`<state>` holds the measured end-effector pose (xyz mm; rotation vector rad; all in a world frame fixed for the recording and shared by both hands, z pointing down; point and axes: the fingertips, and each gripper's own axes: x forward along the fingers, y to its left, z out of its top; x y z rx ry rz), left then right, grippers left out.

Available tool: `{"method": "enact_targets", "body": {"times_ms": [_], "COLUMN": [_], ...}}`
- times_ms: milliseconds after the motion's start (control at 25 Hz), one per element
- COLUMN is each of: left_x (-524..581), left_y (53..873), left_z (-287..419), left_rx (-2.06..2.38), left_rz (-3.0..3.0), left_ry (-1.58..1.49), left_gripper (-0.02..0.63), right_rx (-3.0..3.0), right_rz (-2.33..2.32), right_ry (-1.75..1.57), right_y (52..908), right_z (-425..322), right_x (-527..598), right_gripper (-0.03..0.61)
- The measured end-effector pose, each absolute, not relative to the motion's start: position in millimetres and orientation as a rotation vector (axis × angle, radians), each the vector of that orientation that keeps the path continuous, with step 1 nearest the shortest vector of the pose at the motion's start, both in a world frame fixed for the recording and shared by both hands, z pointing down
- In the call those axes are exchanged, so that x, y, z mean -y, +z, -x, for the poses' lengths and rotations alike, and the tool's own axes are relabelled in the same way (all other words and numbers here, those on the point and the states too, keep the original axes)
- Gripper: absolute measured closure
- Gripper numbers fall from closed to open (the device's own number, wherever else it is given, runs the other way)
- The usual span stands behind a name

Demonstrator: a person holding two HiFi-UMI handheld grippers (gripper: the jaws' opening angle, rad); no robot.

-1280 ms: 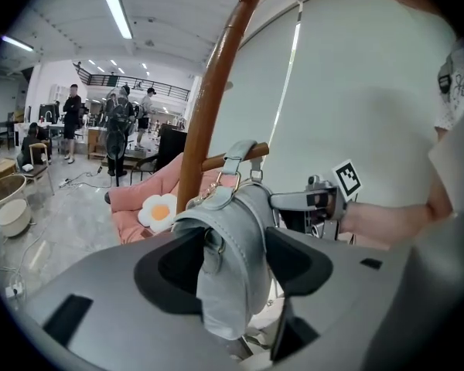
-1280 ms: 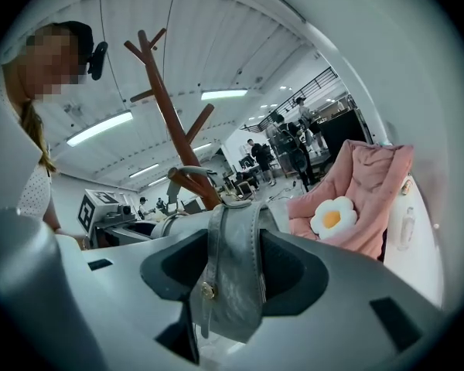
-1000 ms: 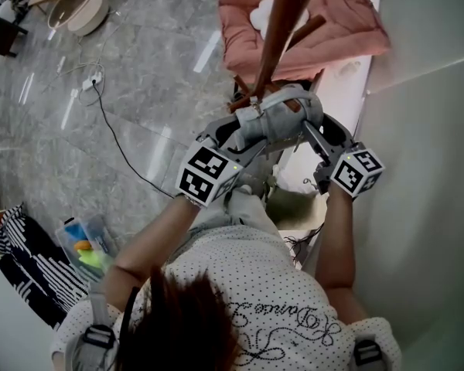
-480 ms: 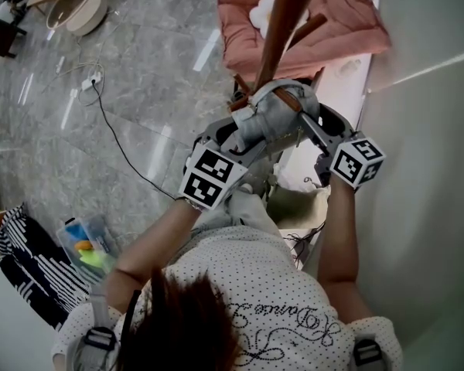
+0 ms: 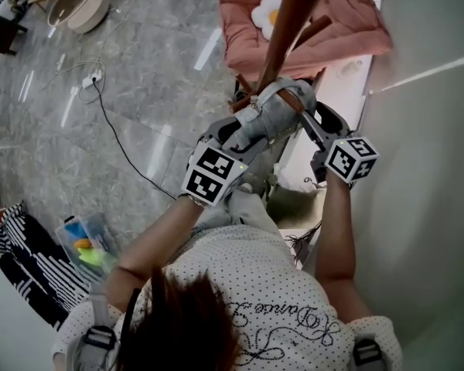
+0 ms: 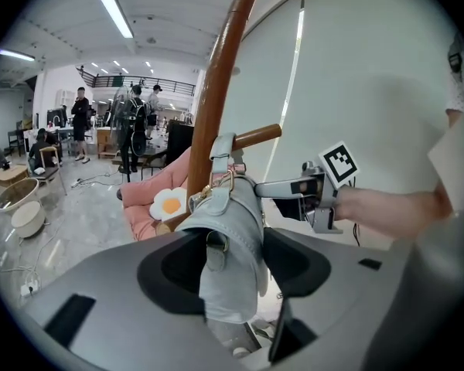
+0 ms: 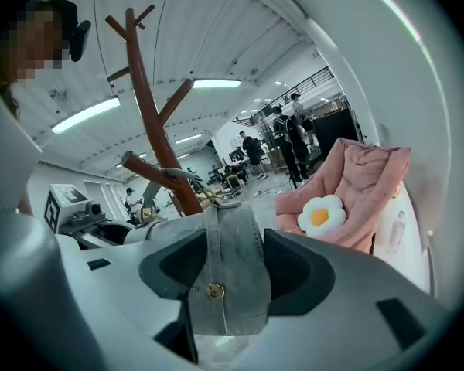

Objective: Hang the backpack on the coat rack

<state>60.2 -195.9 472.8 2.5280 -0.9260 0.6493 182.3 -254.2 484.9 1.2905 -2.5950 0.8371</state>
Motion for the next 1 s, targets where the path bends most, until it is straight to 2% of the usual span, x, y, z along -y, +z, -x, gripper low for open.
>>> {"method": "enact_targets", "body": {"times_ms": [320,440,640,1000], "left_x": [193.3,191.0,188.6,192.8], "left_y": [472.6,473.2,468.1,441.8], "left_z": [-57.6,-52.0,-40.5,-23.2], "left_rx": [0.863,0.873,0.904,0.978], "left_rz": [-2.558,-2.554,-2.567,-2.65], "left_ry": [0.607,0.593,0.571,0.468], "left_gripper": [0.382,0.382,0.387,0.491], "right_rx": [2.601,2.574,2.557,2.546], "right_rz": [-1.336,-1.363,-1.397,-1.509], "right_ry": [0.86,0.844,0.856,0.72], "right_y": [488.9,493.2,496.0,467.9], "right_z": [-186.0,-188.7,-193.1,-194.7], "right_x": [251.4,246.6,228.5,199.1], "right_gripper": [0.342,0.32,0.334,0.415]}}
